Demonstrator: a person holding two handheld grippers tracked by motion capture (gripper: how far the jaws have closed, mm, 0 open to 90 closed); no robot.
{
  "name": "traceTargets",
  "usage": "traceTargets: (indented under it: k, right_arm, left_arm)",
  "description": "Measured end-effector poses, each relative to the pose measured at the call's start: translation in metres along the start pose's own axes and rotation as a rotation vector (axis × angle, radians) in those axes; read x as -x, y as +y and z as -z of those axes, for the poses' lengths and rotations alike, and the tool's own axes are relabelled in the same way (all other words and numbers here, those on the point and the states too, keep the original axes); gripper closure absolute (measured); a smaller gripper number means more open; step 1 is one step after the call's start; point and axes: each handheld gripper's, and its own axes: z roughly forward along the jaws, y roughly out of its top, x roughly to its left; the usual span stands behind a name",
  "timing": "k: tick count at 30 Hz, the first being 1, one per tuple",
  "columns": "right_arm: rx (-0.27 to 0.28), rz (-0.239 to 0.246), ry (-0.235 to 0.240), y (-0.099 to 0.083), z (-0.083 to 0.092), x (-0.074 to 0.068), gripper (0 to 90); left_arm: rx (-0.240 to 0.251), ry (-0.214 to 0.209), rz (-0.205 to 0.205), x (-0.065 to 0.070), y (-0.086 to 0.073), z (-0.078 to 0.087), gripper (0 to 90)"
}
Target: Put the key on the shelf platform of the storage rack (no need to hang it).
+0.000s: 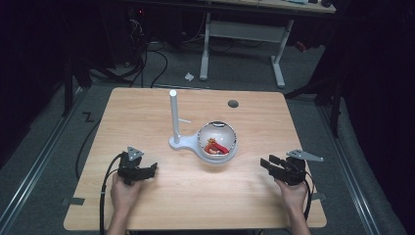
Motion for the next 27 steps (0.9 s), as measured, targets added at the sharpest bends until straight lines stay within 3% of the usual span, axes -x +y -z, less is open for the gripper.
traceTargets:
  k: [27]
  right_arm:
    - [-0.033,0.014,-0.053,-0.017,-0.017,0.001,50.2]
  left_arm:
    - [0.000,0.000,0.000,0.000,0.000,0.000,20.8]
